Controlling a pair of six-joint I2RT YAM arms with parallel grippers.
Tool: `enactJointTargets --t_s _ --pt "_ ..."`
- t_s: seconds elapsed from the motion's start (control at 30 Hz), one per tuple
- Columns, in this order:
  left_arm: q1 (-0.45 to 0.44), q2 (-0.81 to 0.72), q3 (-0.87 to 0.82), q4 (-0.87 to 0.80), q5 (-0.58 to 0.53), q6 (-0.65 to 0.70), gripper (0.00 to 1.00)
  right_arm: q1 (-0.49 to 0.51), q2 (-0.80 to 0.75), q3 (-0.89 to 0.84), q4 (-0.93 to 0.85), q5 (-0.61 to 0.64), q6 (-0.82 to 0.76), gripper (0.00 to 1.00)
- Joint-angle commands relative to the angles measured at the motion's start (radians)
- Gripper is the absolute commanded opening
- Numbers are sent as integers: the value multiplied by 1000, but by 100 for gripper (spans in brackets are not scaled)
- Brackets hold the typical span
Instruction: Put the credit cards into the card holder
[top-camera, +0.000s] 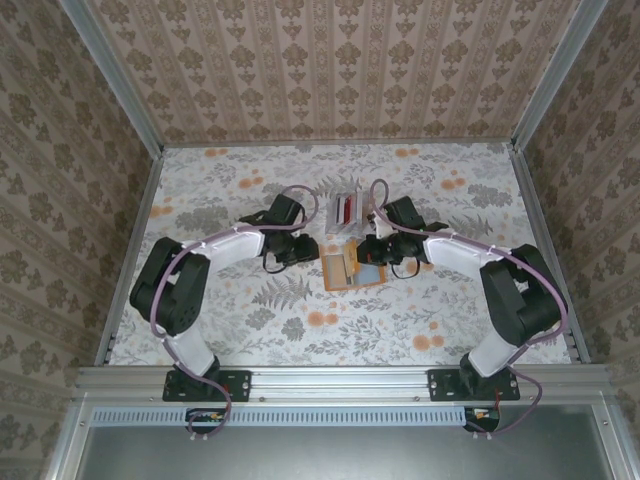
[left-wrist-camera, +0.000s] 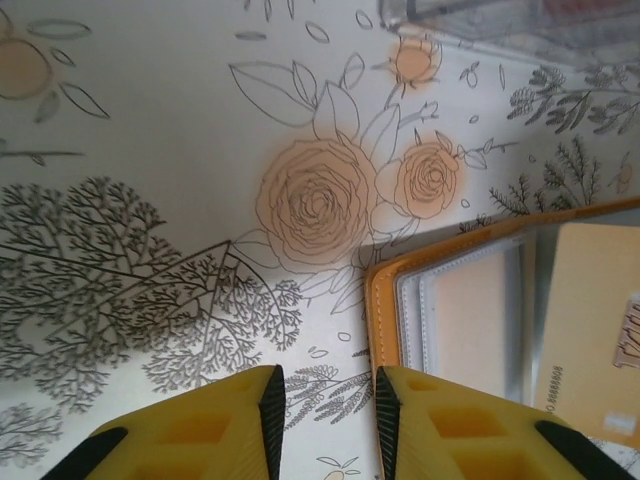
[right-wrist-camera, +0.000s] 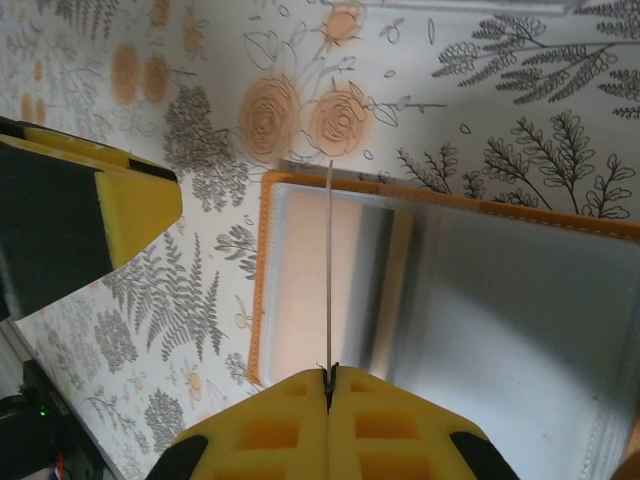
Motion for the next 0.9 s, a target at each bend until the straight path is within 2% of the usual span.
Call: enactJointTargets --t_s 0.0,0.63,0.73,0.87 --pt "-18 23 13 12 10 -29 32 -9 15 -15 -11 -11 -27 2" --pt "-38 135 80 -2 47 -30 29 -40 58 -47 -16 -85 -37 2" --pt "-41 141 81 7 57 -30 16 -41 65 -48 -29 -84 -43 2" --pt "-44 151 80 12 59 -36 16 -47 65 -55 -39 -80 -42 2"
